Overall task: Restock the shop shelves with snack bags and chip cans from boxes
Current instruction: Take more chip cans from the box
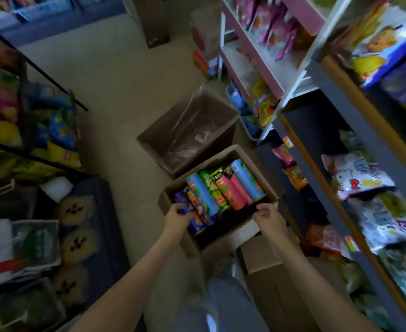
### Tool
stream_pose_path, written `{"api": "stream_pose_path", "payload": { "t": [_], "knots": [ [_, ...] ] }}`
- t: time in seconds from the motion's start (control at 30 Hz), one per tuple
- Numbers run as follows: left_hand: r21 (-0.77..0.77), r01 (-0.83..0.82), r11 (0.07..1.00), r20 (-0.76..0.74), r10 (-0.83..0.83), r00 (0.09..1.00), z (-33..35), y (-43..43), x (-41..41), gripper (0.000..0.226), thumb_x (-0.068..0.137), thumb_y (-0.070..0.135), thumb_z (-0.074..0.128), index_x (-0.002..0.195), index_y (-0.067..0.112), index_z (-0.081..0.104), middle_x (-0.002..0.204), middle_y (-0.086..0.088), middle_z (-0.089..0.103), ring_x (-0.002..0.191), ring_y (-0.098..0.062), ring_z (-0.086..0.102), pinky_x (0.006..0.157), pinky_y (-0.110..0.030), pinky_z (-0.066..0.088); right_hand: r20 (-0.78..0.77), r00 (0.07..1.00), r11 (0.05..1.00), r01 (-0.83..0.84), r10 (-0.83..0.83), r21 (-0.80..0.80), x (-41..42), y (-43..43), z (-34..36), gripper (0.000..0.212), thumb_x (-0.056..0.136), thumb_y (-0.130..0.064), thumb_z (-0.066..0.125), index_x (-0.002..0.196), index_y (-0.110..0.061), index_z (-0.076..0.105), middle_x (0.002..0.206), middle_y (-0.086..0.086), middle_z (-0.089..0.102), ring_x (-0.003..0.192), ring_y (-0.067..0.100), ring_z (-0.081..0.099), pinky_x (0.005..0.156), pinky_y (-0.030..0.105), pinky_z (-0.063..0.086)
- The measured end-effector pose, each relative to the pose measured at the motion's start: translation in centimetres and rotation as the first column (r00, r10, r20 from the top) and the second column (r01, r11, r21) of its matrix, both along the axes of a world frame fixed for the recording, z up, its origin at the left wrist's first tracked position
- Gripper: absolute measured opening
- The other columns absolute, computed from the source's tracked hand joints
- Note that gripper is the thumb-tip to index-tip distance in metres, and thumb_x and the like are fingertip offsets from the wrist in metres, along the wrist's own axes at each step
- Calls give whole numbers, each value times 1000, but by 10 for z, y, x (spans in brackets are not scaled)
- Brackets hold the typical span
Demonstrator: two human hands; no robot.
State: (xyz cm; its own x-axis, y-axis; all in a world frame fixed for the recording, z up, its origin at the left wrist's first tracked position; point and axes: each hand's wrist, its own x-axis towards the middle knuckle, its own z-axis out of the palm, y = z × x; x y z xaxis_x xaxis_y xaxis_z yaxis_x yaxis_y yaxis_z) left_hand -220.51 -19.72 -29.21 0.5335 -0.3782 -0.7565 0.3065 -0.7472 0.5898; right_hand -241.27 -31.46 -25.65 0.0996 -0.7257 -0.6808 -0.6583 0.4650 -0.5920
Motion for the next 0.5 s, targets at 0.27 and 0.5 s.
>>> {"api": "stream_pose_path", "payload": {
  "t": [0.27, 0.5],
  "knots": [
    [106, 99, 989, -71, -92, 993, -202, -41, 15, 96, 65, 55, 65, 151, 37, 26, 123, -7, 66, 117, -28, 60, 103, -41, 45, -11, 999, 999, 46, -46, -4, 48, -49, -199, 44, 89, -3, 62, 130, -8, 46, 107, 3, 53, 99, 16, 52, 83, 26, 40],
    [20, 65, 998, -70, -63, 996, -295, -76, -11, 99, 88, 17, 70, 155, 31, -3, 139, 6, 38, 118, -23, 54, 103, -33, 44, -114, 985, 981, -141, 126, -133, 69, -65, -320, 68, 86, -13, 69, 144, -4, 36, 142, 17, 44, 132, 30, 40, 112, 44, 31]
  ]
}}
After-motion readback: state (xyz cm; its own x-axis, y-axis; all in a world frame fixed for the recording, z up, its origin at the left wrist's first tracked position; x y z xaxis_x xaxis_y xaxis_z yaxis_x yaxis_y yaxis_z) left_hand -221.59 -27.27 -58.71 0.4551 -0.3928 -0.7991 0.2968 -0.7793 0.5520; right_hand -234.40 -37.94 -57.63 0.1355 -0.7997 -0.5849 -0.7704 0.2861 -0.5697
